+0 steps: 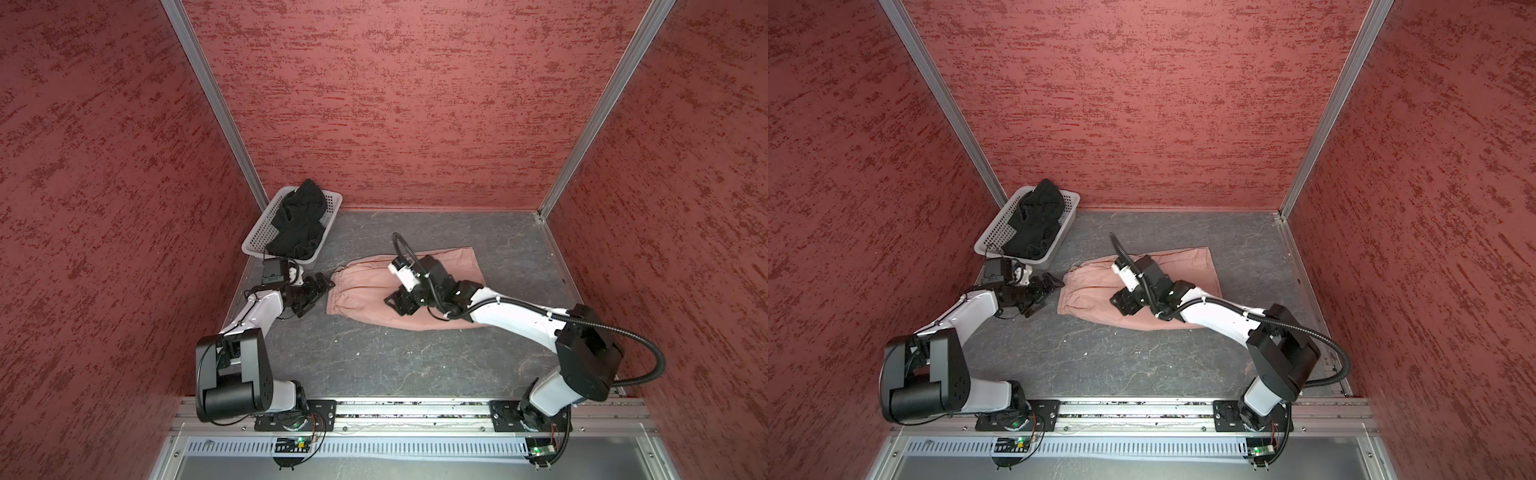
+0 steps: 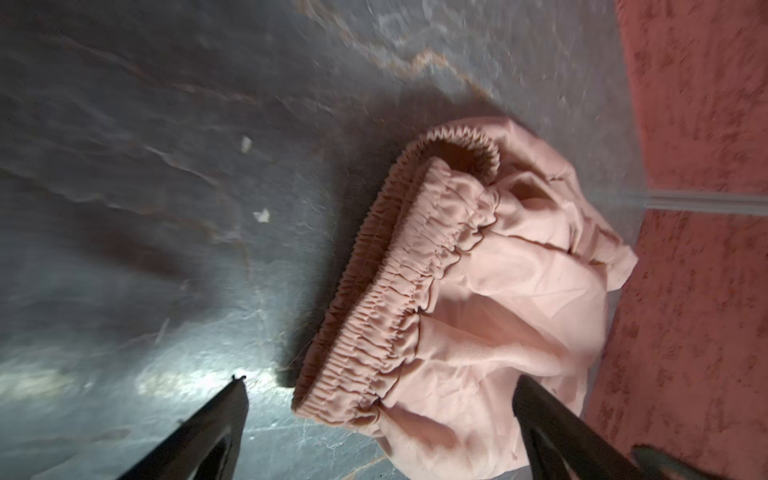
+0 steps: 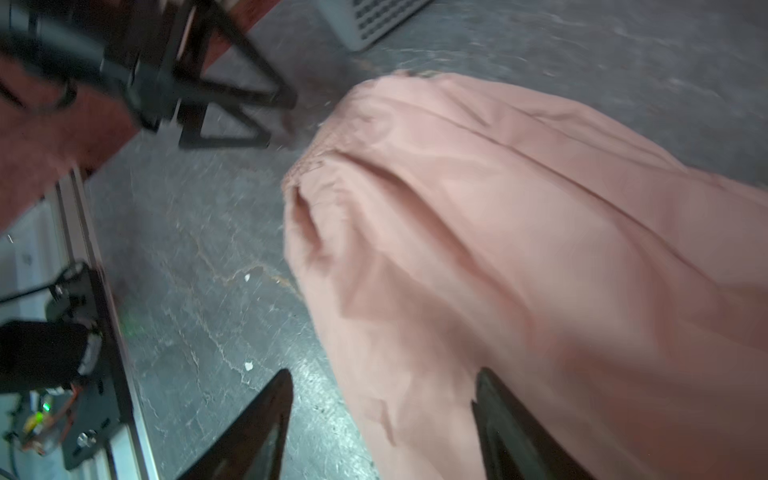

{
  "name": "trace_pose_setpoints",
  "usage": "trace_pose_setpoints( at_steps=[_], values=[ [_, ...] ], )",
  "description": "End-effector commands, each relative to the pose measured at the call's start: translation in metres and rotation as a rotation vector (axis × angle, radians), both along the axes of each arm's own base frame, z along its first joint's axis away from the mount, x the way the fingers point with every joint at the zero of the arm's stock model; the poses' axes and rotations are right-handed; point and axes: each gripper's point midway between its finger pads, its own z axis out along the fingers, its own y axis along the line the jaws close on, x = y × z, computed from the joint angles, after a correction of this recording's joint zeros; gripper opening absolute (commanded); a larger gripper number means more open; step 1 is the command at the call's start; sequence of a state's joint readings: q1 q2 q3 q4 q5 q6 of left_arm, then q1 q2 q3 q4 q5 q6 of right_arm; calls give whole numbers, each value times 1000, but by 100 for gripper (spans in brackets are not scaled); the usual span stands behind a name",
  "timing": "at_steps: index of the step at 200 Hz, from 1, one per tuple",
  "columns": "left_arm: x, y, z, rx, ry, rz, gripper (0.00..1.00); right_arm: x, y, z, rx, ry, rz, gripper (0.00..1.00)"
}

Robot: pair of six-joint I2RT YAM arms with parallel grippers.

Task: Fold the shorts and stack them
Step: 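Swing the right gripper toward the robot to the waistband while the left gripper draws back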

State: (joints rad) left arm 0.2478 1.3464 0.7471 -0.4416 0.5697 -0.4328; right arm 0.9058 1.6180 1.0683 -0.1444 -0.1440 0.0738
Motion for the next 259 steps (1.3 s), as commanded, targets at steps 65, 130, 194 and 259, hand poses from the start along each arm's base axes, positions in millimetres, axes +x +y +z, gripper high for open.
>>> trace_pose_setpoints(
  at_steps=[65,130,194,259],
  values=[
    [-38,80,96,-82,-291,295,99,6,113,-65,-390,-480,233,92],
    [-50,95,92,-145,-312,329,99,37,159,-94,-516,-676,151,93],
    [-54,98,98,-170,-336,337,99,54,160,-134,-579,-564,142,62],
    [-53,89,93,-160,-308,319,99,61,158,-95,-306,-309,41,0]
  ],
)
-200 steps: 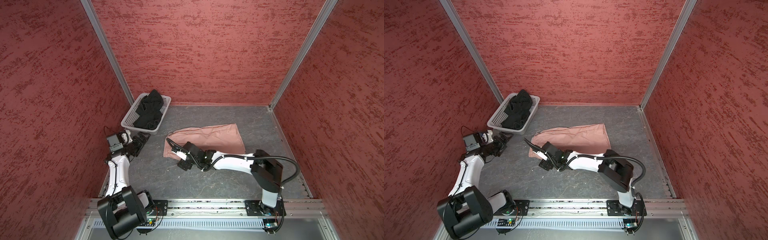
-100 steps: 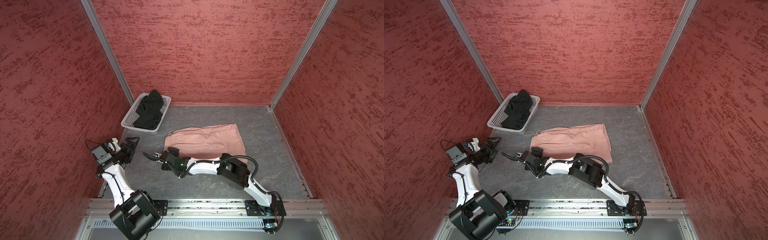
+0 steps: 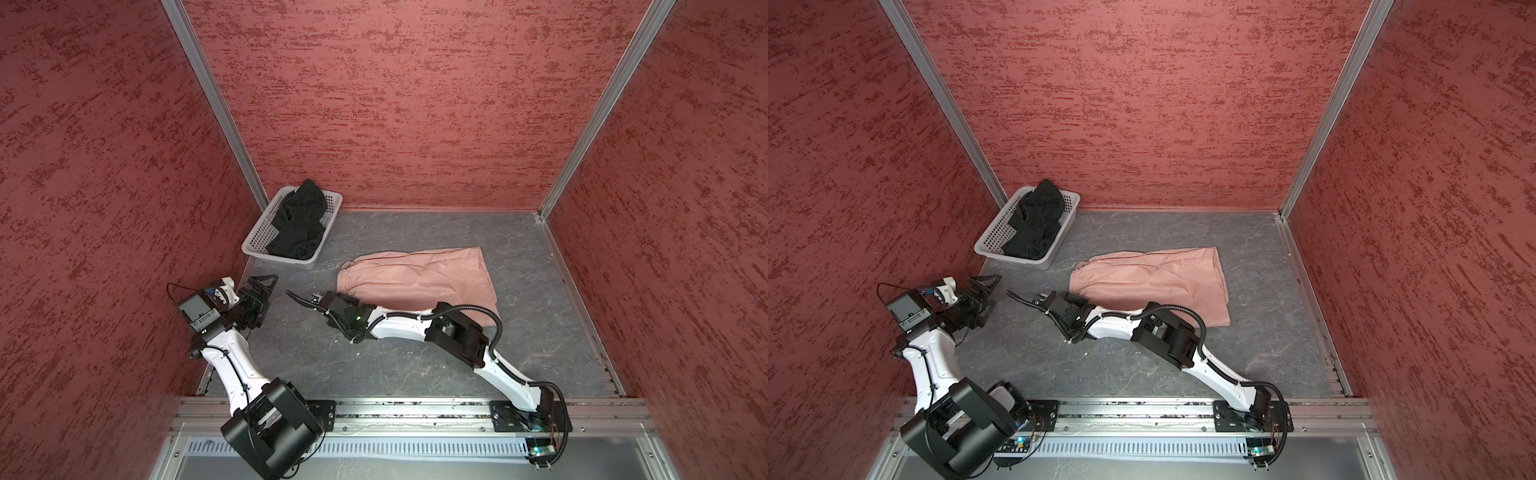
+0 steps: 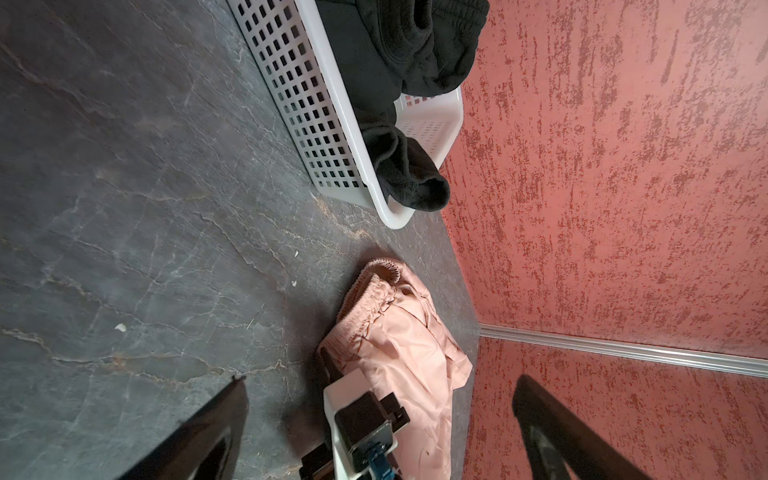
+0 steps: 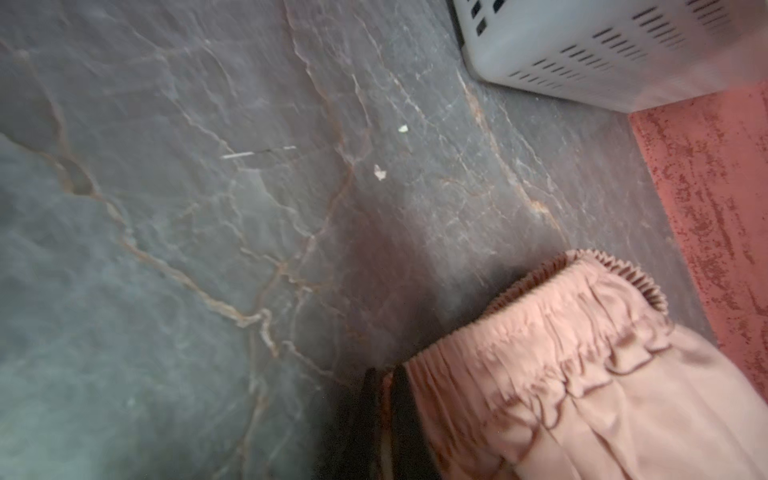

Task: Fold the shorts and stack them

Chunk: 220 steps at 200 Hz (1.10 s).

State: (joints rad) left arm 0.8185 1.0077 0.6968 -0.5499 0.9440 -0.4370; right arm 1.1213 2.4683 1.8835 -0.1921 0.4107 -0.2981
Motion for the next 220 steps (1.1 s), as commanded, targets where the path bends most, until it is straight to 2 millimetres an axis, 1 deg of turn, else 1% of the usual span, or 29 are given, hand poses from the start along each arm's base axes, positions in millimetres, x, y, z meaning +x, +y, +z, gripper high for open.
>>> trace_pose_setpoints(
  at_steps=[1,16,31,52,61,72,81,100,128,142,192,220],
  values=[
    [0,-9,0,20,3,-28,99,-10,-1,20,154,176,-15,0],
    [1,-18,-4,36,21,-43,100,-15,2,44,309,257,-8,0],
    [2,-28,-11,39,35,-62,99,-19,-1,69,465,322,-6,0],
    [3,-41,-25,25,59,-90,99,-20,-14,101,668,384,-8,0],
    [4,-50,-33,18,69,-113,99,-20,-23,106,726,409,-12,0],
    [6,-61,-43,21,88,-142,99,-19,-30,117,794,427,-3,0],
    [8,-72,-51,20,105,-172,99,-19,-35,121,822,433,3,0],
    [15,-95,-66,23,116,-226,99,-22,-38,126,845,430,30,0],
    [30,-121,-76,-8,110,-286,99,-32,-41,132,866,427,85,0],
    [38,-133,-81,-25,116,-323,99,-37,-44,131,866,426,103,0],
    [54,-167,-98,-64,140,-392,99,-39,-49,128,850,414,105,0],
    [59,-176,-110,-84,151,-407,99,-40,-48,129,851,409,117,0]
  ],
)
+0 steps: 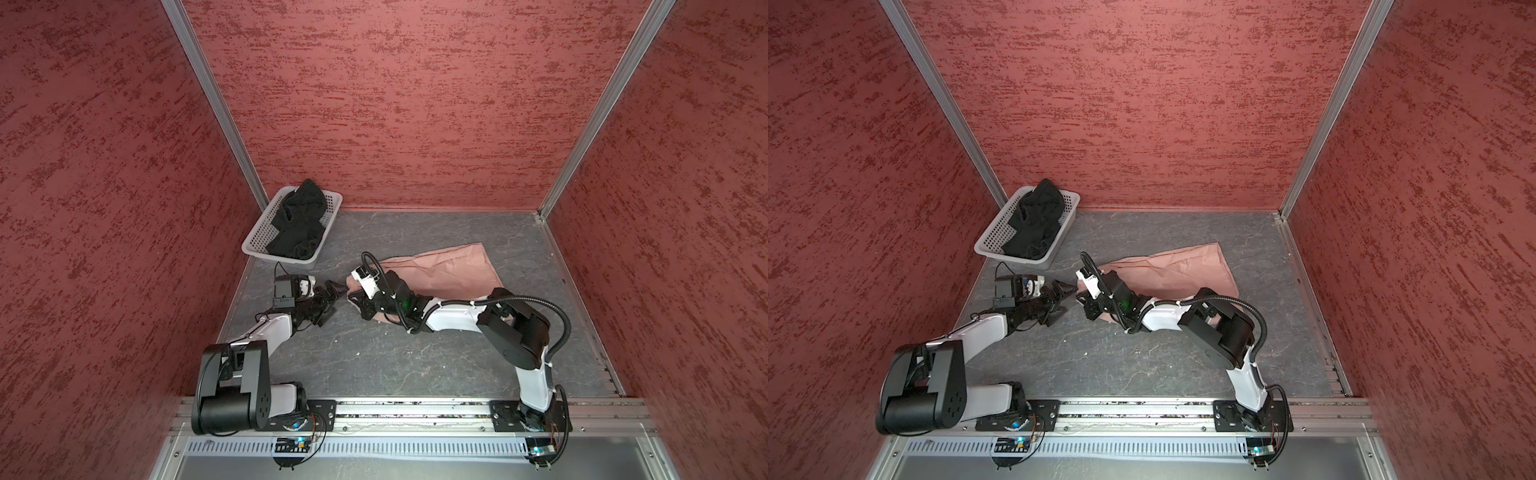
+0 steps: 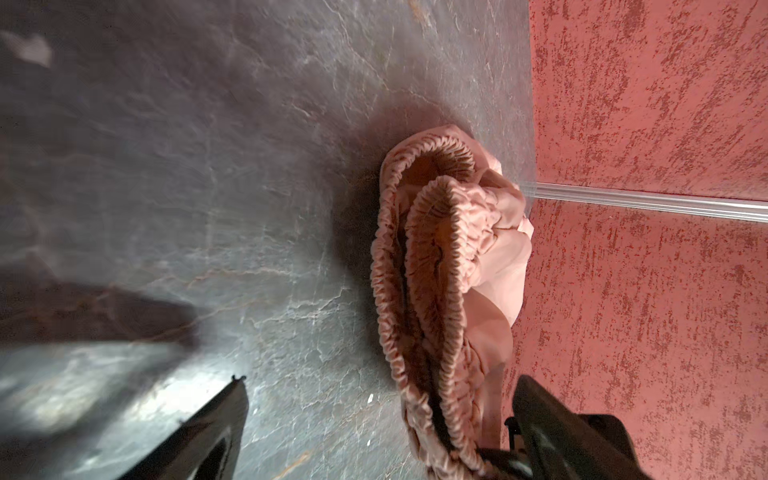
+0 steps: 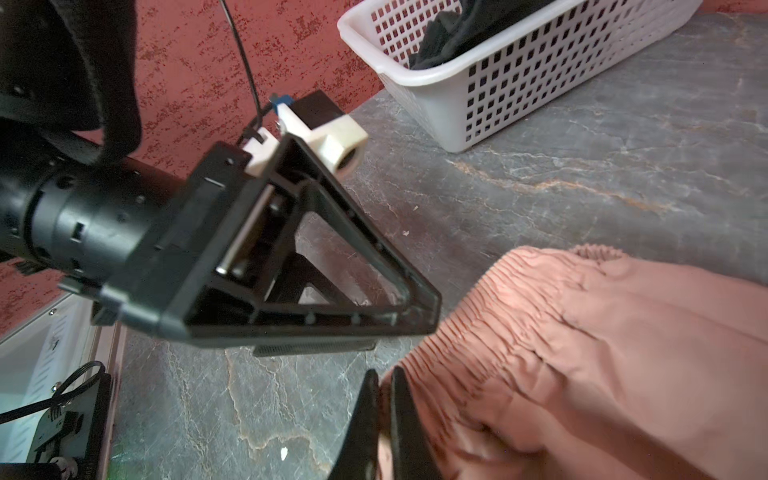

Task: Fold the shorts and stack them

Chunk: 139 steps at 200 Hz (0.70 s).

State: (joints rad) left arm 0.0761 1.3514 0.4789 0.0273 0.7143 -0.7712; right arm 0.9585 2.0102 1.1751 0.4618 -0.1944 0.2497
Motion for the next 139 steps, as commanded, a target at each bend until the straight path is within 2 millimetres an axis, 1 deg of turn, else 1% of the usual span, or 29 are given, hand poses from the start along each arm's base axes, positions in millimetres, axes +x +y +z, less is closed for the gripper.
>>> trace_pose_setpoints(
  at_steps=[1,24,84,98,112,123,139],
  values=[
    [19,-4,7,-18,-66,15,99,-4,6,38,84,-66,31,0],
    [25,-11,3,-58,-75,8,99,-3,6,38,80,-69,32,0],
    [39,-42,-15,-115,-61,-53,100,-2,9,39,81,-74,38,0],
    [42,-46,-19,-114,-49,-64,90,-3,9,39,79,-73,41,0],
    [45,-48,-20,-114,-49,-72,73,-4,9,40,78,-75,43,0],
    [47,-49,-18,-109,-59,-78,57,-4,8,41,78,-76,45,0],
    [47,-50,-17,-77,-48,-92,42,-7,9,40,70,-72,61,0]
  ],
)
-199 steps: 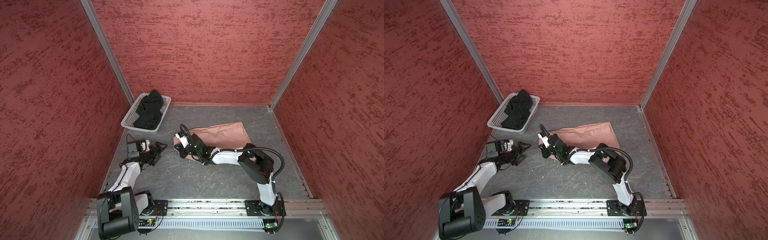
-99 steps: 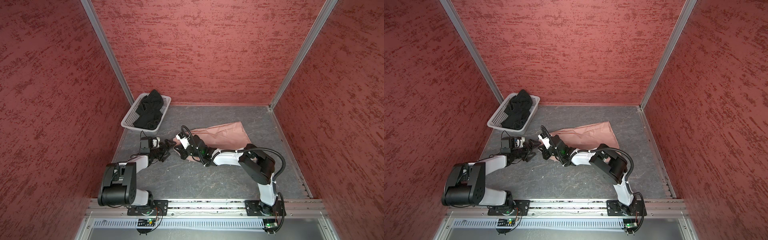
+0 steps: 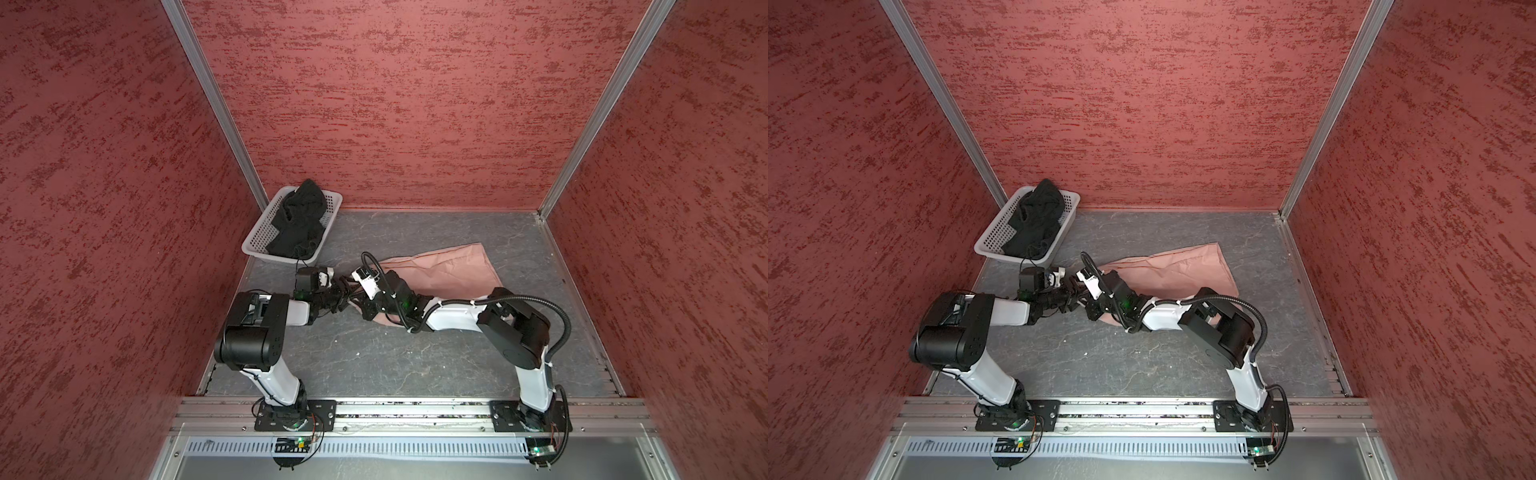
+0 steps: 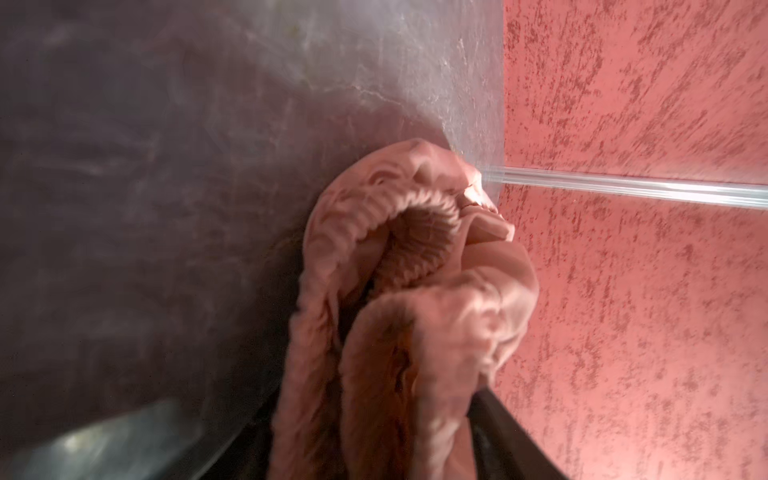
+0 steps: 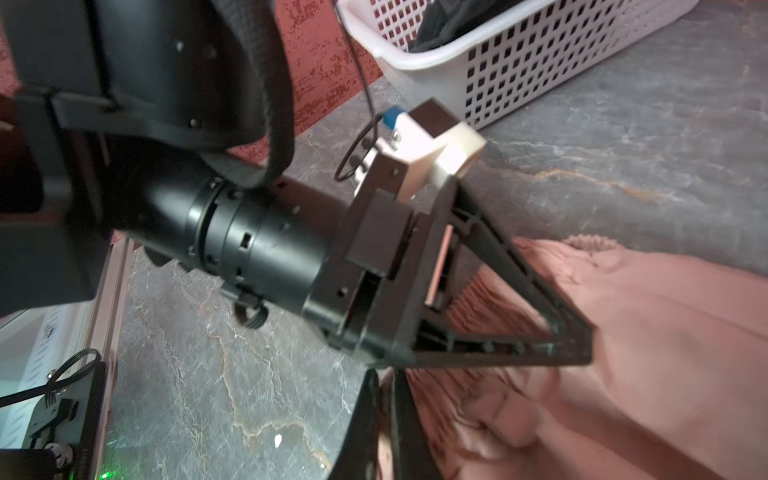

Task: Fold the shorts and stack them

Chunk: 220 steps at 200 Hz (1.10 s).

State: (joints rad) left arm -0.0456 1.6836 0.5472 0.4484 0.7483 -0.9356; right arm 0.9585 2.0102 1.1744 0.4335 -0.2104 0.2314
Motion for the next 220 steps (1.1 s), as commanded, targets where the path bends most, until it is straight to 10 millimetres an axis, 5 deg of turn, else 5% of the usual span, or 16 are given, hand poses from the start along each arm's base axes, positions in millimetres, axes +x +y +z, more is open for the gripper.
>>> trace_pose_setpoints(
  at_steps=[1,21,35,63,80,98,112,127,145,178,220],
  values=[
    [0,-6,1,37,-3,-31,42,-3,10,46,96,-75,41,0],
    [-2,-5,5,89,2,-50,22,-6,9,47,94,-78,48,0],
    [-3,-3,8,133,5,-65,11,-8,6,53,98,-79,46,24],
    [-6,5,16,232,13,-104,8,-15,-9,82,131,-96,28,51],
    [-9,8,26,286,14,-131,7,-18,-25,95,126,-96,-6,57],
    [-17,15,39,361,25,-160,4,-10,-59,99,114,-60,-110,55],
    [-25,22,54,417,21,-170,4,0,-89,88,87,5,-183,39],
    [-34,31,70,469,22,-169,4,6,-116,57,-2,66,-248,18],
    [-45,39,86,512,23,-167,4,5,-132,17,-70,174,-275,7],
    [-57,63,117,664,39,-159,0,-4,-122,-31,-116,370,-249,0],
    [-38,68,173,790,-11,-167,0,7,-103,-35,-95,475,-219,3]
  ],
)
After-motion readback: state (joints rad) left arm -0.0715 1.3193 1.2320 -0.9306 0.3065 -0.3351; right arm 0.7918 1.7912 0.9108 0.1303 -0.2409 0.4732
